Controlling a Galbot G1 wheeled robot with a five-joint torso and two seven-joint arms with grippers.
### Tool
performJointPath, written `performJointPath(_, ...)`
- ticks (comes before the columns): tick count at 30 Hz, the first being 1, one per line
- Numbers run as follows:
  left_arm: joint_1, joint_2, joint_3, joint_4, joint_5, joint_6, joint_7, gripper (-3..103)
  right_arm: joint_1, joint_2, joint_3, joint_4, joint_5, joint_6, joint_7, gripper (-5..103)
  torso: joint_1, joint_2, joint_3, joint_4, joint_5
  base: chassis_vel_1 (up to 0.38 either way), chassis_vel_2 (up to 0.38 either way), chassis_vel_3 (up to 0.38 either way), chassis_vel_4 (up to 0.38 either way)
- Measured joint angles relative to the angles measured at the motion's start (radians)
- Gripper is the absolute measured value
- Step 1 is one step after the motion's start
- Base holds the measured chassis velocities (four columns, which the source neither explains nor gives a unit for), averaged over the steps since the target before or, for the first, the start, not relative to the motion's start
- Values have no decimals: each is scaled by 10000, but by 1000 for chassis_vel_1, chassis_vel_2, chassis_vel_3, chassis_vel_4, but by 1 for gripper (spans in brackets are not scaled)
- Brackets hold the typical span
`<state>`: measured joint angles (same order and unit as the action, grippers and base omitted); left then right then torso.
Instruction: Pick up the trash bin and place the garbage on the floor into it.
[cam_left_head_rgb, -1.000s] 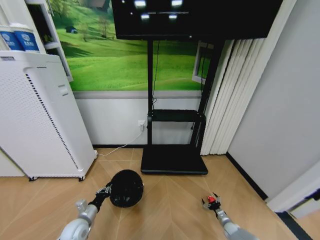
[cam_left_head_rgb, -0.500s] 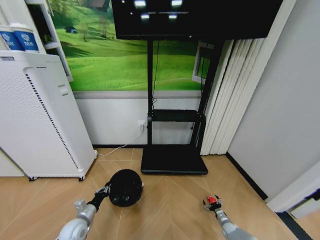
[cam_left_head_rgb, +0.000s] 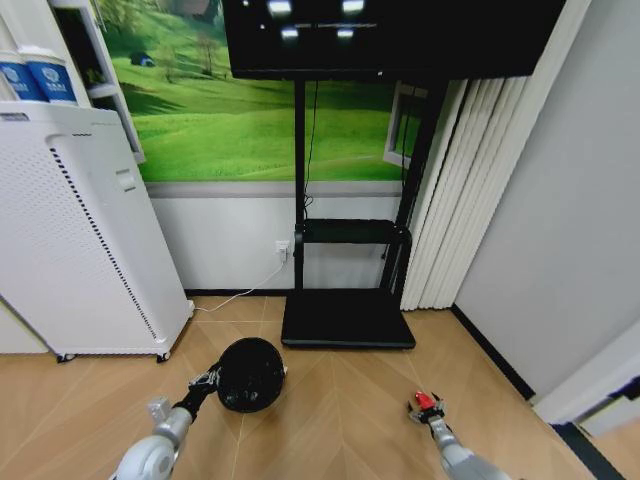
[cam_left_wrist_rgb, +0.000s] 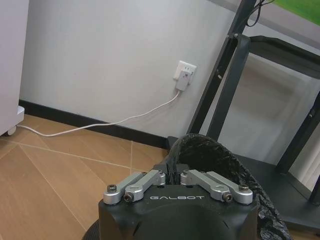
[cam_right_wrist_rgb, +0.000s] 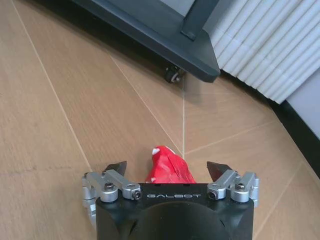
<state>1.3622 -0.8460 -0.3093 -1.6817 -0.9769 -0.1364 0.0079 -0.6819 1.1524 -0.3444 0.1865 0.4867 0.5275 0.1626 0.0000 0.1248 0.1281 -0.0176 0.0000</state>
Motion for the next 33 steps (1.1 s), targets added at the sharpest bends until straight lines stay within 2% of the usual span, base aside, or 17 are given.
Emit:
performJointPath(1, -42, 0, 35, 39, -10, -2, 24, 7, -65, 13, 18, -64, -42, -206, 85, 77, 0, 1, 0, -1, 0, 0, 0, 0, 0)
performJointPath(2, -42, 0, 35, 39, -10, -2, 24, 7, -65, 13, 18, -64, -42, -206, 85, 77, 0, 1, 0, -1, 0, 0, 0, 0, 0)
performJointPath(4, -48, 0, 37, 95, -16, -16, 44, 7, -85, 48, 51, -111, -48, -316, 104, 65, 0, 2, 0, 0, -3, 0, 0, 0, 0)
performJointPath(5, -48, 0, 37, 95, -16, -16, 44, 7, -85, 48, 51, -111, -48, -316, 104, 65, 0, 2, 0, 0, -3, 0, 0, 0, 0)
performJointPath(7, -29, -2, 37, 112, -17, -32, 68, 7, -87, 71, 66, -122, -43, -356, 103, 54, 0, 2, -1, 2, -1, 0, 0, 0, 0)
performJointPath(8, -29, -2, 37, 112, -17, -32, 68, 7, -87, 71, 66, -122, -43, -356, 103, 54, 0, 2, -1, 2, -1, 0, 0, 0, 0)
performJointPath(9, -14, -12, 37, 115, -15, -41, 80, 7, -91, 91, 72, -124, -35, -373, 109, 44, 0, 2, -1, 2, -5, 0, 0, 0, 0)
performJointPath(10, -7, -17, 37, 108, -16, -43, 82, 7, -93, 105, 81, -138, -31, -380, 115, 40, 0, 2, -1, 1, -7, 0, 0, 0, 0)
performJointPath(11, -7, -17, 37, 108, -16, -43, 82, 7, -93, 105, 81, -138, -31, -380, 115, 40, 0, 2, -1, 1, -7, 0, 0, 0, 0)
performJointPath(13, -2, -24, 38, 74, -20, -44, 88, 7, -106, 117, 94, -139, -28, -380, 119, 33, 0, 3, -1, -1, -7, 0, 0, 0, 0)
performJointPath(20, 10, -30, 41, 53, -23, -46, 94, 7, -159, 102, 140, -95, -29, -367, 123, 32, 0, 3, -1, 1, -3, 0, 0, 0, 0)
performJointPath(26, 50, -22, 17, 8, -14, -46, 81, 7, -431, -306, 213, 372, -43, -95, 218, 32, 0, 1, 2, 4, 15, 0, 0, 0, 0)
performJointPath(28, 56, 5, -12, 4, -11, -46, 48, 7, -696, -928, 53, 932, -77, 231, 239, 29, -1, 1, 2, 0, 11, 0, 0, 0, 0)
performJointPath(29, 56, 5, -12, 4, -11, -46, 48, 7, -696, -928, 53, 932, -77, 231, 239, 29, -1, 1, 2, 0, 11, 0, 0, 0, 0)
performJointPath(31, 125, -10, -36, -119, 5, -35, -11, 7, -1207, -1781, -96, 2064, 19, 370, 289, 28, -1, 2, 1, -4, -7, 0, 0, 0, 0)
performJointPath(32, 162, -33, -39, -182, 19, -26, -34, 7, -1448, -2066, -83, 2519, 41, 423, 330, 28, -1, 1, 1, -4, 1, 0, 0, 0, 0)
performJointPath(33, 162, -33, -39, -182, 19, -26, -34, 7, -1448, -2066, -83, 2519, 41, 423, 330, 28, -1, 1, 1, -4, 1, 0, 0, 0, 0)
